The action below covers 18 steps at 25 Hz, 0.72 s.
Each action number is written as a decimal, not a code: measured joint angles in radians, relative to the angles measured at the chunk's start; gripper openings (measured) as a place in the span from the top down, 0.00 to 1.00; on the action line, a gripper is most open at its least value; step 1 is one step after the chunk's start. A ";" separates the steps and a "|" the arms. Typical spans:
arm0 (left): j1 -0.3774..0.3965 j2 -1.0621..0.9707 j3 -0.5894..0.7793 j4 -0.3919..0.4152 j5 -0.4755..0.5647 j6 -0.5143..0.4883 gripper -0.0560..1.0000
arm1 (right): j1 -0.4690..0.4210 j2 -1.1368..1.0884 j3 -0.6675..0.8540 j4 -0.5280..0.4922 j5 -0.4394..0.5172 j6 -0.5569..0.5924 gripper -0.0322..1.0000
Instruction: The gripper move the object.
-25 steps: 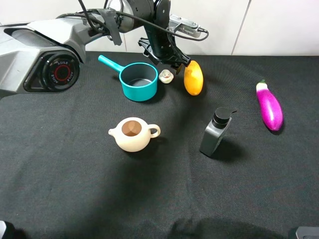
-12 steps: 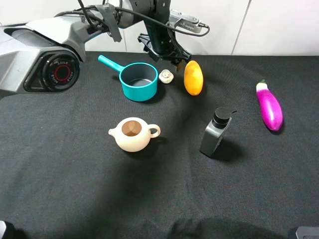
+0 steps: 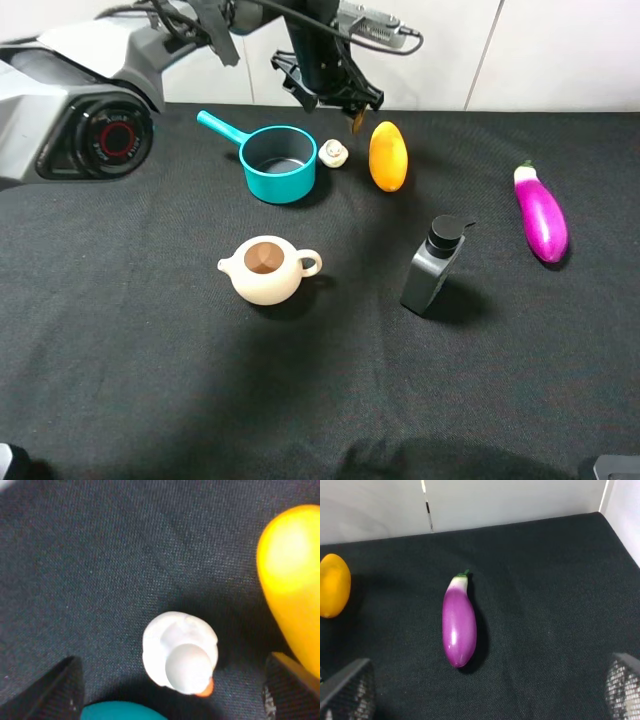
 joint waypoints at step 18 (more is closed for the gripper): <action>-0.029 -0.149 -0.005 0.001 0.127 0.013 0.22 | 0.000 0.000 0.000 0.000 0.000 0.000 0.30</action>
